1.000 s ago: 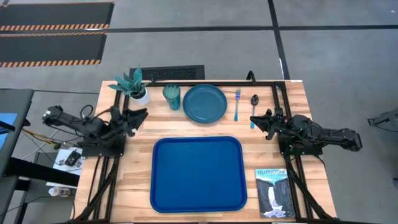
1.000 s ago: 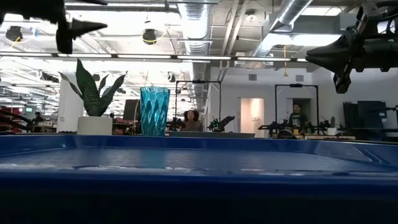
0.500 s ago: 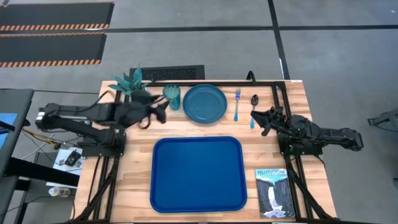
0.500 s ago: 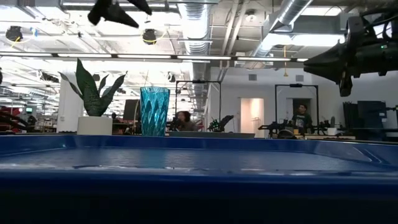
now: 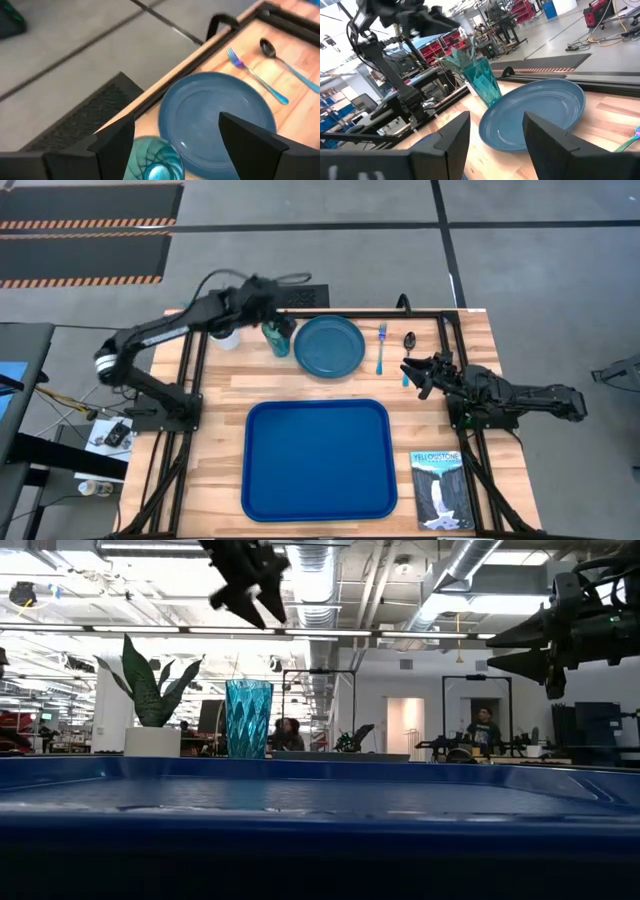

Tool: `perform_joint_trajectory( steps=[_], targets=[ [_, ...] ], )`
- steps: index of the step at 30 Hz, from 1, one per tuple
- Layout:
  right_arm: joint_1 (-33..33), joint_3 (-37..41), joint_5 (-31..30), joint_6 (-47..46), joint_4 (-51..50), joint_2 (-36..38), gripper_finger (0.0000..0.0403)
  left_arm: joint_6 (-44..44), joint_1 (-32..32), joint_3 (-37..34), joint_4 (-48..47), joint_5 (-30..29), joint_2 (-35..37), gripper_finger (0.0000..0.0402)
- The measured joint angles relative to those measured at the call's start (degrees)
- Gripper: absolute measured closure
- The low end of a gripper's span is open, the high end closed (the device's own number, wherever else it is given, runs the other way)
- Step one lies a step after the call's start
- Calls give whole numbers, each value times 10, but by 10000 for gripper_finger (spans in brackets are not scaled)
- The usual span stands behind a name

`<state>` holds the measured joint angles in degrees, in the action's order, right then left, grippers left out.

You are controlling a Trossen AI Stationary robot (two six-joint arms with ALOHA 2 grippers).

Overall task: Pick and place plate/cup/fork/spoon on tray
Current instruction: Put the blue plate on the left of the blue serving tray

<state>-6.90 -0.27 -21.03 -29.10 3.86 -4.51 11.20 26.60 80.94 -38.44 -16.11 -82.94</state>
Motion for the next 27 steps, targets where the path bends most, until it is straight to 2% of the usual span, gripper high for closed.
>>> perform_joint_trajectory(
  steps=[4,10,15,18,24,27],
  targets=[
    [0,0,0,0,0,0,194,-15,30,81,-27,51,-84,125],
    [0,0,1,0,0,0,201,-112,30,198,-64,37,-204,125],
    [0,0,1,0,0,0,206,-109,30,290,-99,82,-299,126],
    [0,0,1,0,0,0,207,-104,17,325,-98,83,-343,126],
    [0,0,1,0,0,0,207,-191,-31,352,-116,139,-401,126],
    [0,0,1,0,-1,0,210,-234,-70,352,-124,132,-413,126]
  ],
)
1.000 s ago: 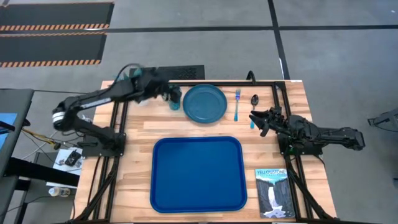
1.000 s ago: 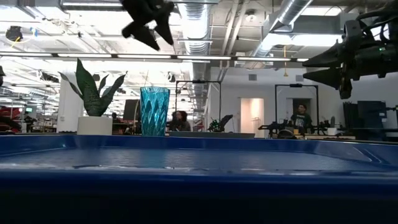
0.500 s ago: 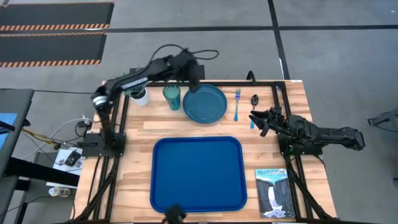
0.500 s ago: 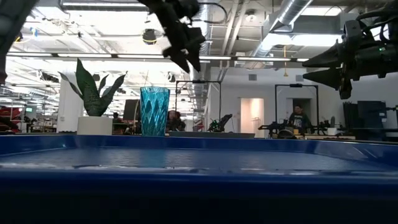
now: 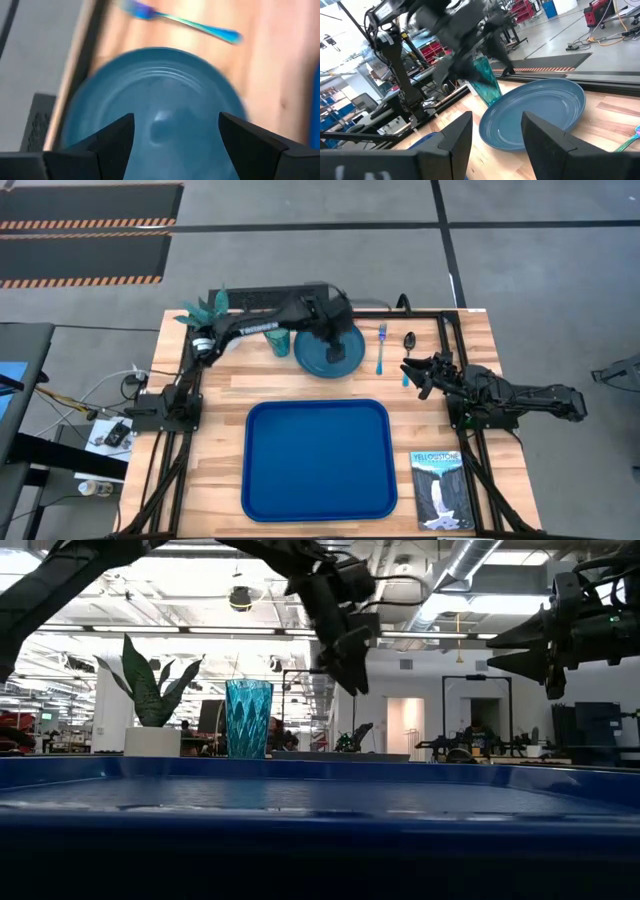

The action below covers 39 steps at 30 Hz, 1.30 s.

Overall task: Pick and place plate/cup/fork/spoon on tray
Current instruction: Put the blue plate on the left of the blue serving tray

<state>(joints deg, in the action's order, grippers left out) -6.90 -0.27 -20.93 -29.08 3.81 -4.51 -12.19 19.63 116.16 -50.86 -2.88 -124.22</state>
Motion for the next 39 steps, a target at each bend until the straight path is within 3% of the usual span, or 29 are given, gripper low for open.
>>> perform_joint_trajectory(
  steps=[5,11,17,23,29,34,39],
  targets=[
    [0,0,0,0,0,0,211,-20,-65,-2,-10,-53,-8,125],
    [0,0,0,0,0,0,215,-18,-107,-5,-8,-66,-7,125],
    [0,0,0,0,0,0,216,10,-100,-13,1,-65,-6,125],
    [0,0,0,-8,0,0,217,29,-89,-79,31,-75,-6,125],
    [0,0,0,-9,0,0,221,15,-89,-147,61,-144,-7,125],
    [0,0,0,-9,0,0,221,24,-89,-171,83,-106,-6,125],
    [0,0,0,-9,0,-1,221,15,-89,-171,87,-115,-6,125]
  ],
)
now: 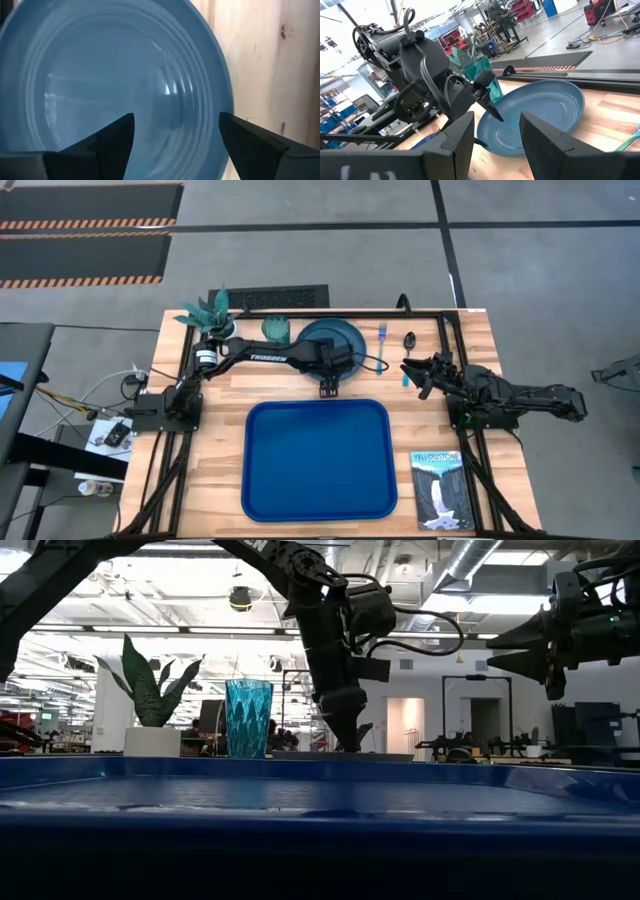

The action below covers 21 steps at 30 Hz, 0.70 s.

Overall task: Pick and place plate/cup/fork/spoon on tray
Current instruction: Put the blue plate on the left of the blue serving tray

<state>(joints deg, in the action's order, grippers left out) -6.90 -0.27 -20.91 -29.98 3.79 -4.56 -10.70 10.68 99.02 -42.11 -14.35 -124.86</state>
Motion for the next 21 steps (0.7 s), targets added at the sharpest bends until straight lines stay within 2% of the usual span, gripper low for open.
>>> perform_joint_trajectory(
  steps=[12,15,21],
  targets=[
    [0,0,0,0,0,0,221,-6,-10,48,-19,17,0,125],
    [0,0,0,0,0,0,221,-14,-9,36,-13,36,0,125],
    [0,0,0,3,0,0,221,-7,-9,3,18,36,0,125]
  ],
)
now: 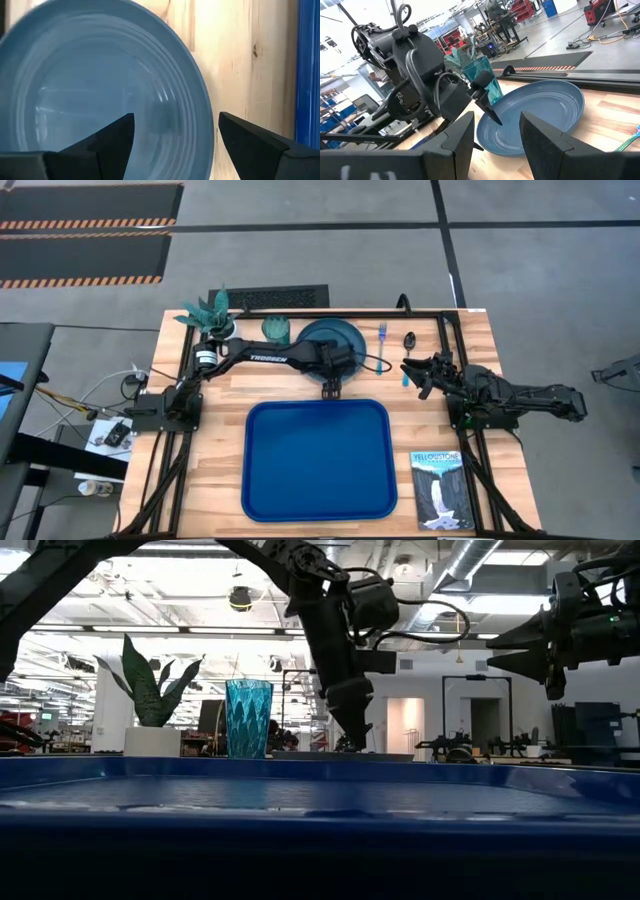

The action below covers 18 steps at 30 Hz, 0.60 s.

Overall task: Pick and place plate/cup/fork/spoon on tray
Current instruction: Put the blue plate on the left of the blue serving tray

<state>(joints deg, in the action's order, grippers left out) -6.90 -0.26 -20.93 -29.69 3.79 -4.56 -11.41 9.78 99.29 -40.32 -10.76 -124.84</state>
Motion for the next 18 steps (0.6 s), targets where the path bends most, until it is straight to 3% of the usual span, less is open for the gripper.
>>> perform_joint_trajectory(
  steps=[5,9,12,18],
  targets=[
    [0,0,0,2,0,0,221,1,-1,-43,37,-8,0,128],
    [0,0,0,2,0,0,221,8,0,-59,37,-19,0,153],
    [0,0,0,2,0,0,221,4,0,-59,46,-60,-16,195],
    [0,0,0,1,0,0,221,5,-1,-56,42,-55,-33,305]
  ],
)
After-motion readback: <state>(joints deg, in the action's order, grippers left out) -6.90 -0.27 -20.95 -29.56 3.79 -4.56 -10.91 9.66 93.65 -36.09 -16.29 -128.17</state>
